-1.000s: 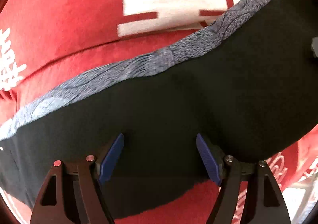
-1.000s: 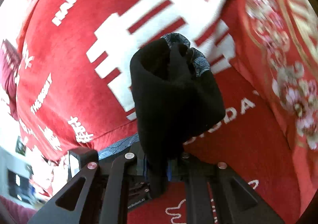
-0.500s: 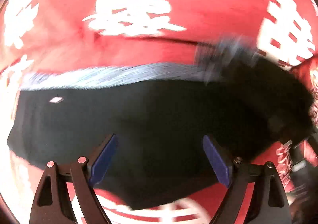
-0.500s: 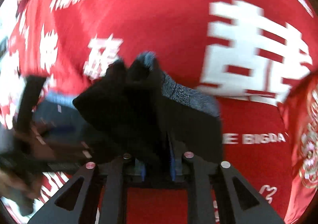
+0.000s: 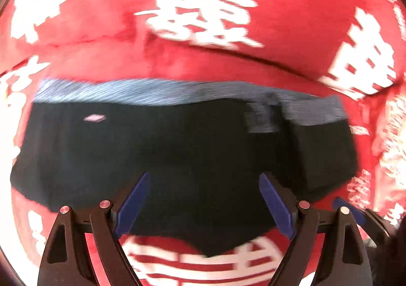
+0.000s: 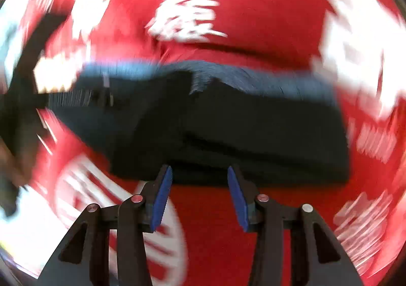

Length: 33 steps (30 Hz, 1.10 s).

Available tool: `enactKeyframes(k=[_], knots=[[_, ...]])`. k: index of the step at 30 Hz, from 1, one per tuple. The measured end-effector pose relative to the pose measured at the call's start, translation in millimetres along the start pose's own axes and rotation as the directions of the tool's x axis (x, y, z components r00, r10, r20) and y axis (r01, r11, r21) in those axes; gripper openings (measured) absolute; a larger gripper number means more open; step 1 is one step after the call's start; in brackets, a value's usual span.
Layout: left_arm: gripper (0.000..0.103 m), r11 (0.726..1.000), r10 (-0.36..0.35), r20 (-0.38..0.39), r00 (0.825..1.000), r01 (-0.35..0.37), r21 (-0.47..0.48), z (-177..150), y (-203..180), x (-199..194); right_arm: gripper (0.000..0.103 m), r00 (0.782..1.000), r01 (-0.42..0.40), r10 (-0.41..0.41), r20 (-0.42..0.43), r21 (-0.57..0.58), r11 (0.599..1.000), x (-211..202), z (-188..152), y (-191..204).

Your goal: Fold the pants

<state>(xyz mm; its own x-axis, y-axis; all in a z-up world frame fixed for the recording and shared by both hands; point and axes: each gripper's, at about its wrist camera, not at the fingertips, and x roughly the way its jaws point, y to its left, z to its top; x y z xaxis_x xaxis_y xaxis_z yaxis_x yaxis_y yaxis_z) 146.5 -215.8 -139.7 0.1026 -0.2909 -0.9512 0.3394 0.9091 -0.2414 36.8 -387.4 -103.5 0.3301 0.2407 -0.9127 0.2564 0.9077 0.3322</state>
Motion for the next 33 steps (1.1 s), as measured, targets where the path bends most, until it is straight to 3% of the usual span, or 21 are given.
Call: enactKeyframes(k=[2, 4, 6, 9, 11, 13, 15, 16, 17, 21, 25, 27, 28, 29, 30, 33], knots=[[0.088, 0.997, -0.035, -0.024, 0.999, 0.036, 0.062, 7.2, -26.4, 6.4, 0.050, 0.997, -0.073, 0.073, 0.009, 0.222, 0.972, -1.9, 2.3, -43.5], [0.088, 0.994, -0.055, -0.050, 0.997, 0.060, 0.096, 11.8, -46.7, 13.9, 0.050, 0.988, -0.151, 0.148, 0.035, 0.362, 0.920, 1.1, 3.0, -75.9], [0.088, 0.990, -0.083, -0.062, 0.995, 0.090, 0.112, 15.1, -66.0, 21.2, 0.050, 0.973, -0.230, 0.219, 0.077, 0.441, 0.867, 3.4, 0.5, -94.5], [0.087, 0.989, -0.102, -0.100, 0.990, 0.111, 0.096, 20.2, -79.8, 37.1, 0.050, 0.960, -0.273, 0.264, 0.090, 0.492, 0.826, 10.2, -2.9, -102.3], [0.065, 0.990, -0.114, -0.145, 0.983, 0.124, 0.061, 19.5, -82.0, 50.6, 0.050, 0.948, -0.306, 0.301, 0.101, 0.550, 0.777, 19.9, -5.3, -111.1], [0.063, 0.993, -0.101, -0.164, 0.981, 0.111, 0.048, 19.8, -80.2, 61.7, 0.049, 0.928, -0.356, 0.344, 0.141, 0.603, 0.714, 25.5, -4.6, -123.6], [0.055, 0.992, -0.102, -0.143, 0.984, 0.111, 0.060, 18.0, -80.2, 57.7, 0.034, 0.916, -0.384, 0.363, 0.173, 0.644, 0.662, 29.8, -5.9, -130.1], [0.043, 0.992, -0.097, -0.140, 0.985, 0.107, 0.069, 18.0, -80.6, 55.7, 0.009, 0.917, -0.377, 0.359, 0.171, 0.660, 0.649, 31.3, -6.2, -132.2], [0.031, 0.989, -0.118, -0.148, 0.982, 0.129, 0.070, 17.9, -81.3, 52.3, 0.005, 0.916, -0.379, 0.363, 0.169, 0.663, 0.646, 31.0, -5.5, -132.4], [0.031, 0.987, -0.069, -0.106, 0.992, 0.083, 0.138, 7.6, -87.8, 33.2, 0.004, 0.928, -0.363, 0.348, 0.134, 0.539, 0.760, 10.4, 10.5, -107.8], [0.032, 0.994, -0.047, -0.119, 0.992, 0.059, 0.097, -13.1, -76.4, 42.9, 0.004, 0.948, -0.293, 0.317, 0.042, 0.509, 0.809, 20.9, -0.5, -101.2], [0.035, 0.993, -0.050, -0.082, 0.995, 0.058, 0.099, -17.9, -75.6, 39.1, 0.004, 0.953, -0.265, 0.303, 0.012, 0.518, 0.814, 30.3, -9.6, -102.9], [0.051, 0.993, -0.038, -0.077, 0.996, 0.046, 0.108, -18.6, -76.9, 36.9, 0.004, 0.953, -0.263, 0.303, 0.007, 0.514, 0.817, 30.8, -12.8, -103.3], [0.081, 0.993, -0.012, -0.069, 0.998, 0.020, 0.115, -19.1, -77.6, 35.0, 0.004, 0.955, -0.258, 0.298, -0.003, 0.494, 0.830, 30.8, -12.6, -101.5], [0.088, 0.994, 0.014, -0.046, 0.999, -0.009, 0.107, -18.9, -76.5, 31.2, 0.005, 0.956, -0.246, 0.292, -0.027, 0.466, 0.850, 28.8, -11.3, -98.6], [0.088, 0.996, -0.003, -0.025, 1.000, 0.005, 0.085, -12.3, -72.5, 20.5, 0.010, 0.950, -0.207, 0.279, -0.142, 0.382, 0.901, 29.0, -8.6, -87.6]])
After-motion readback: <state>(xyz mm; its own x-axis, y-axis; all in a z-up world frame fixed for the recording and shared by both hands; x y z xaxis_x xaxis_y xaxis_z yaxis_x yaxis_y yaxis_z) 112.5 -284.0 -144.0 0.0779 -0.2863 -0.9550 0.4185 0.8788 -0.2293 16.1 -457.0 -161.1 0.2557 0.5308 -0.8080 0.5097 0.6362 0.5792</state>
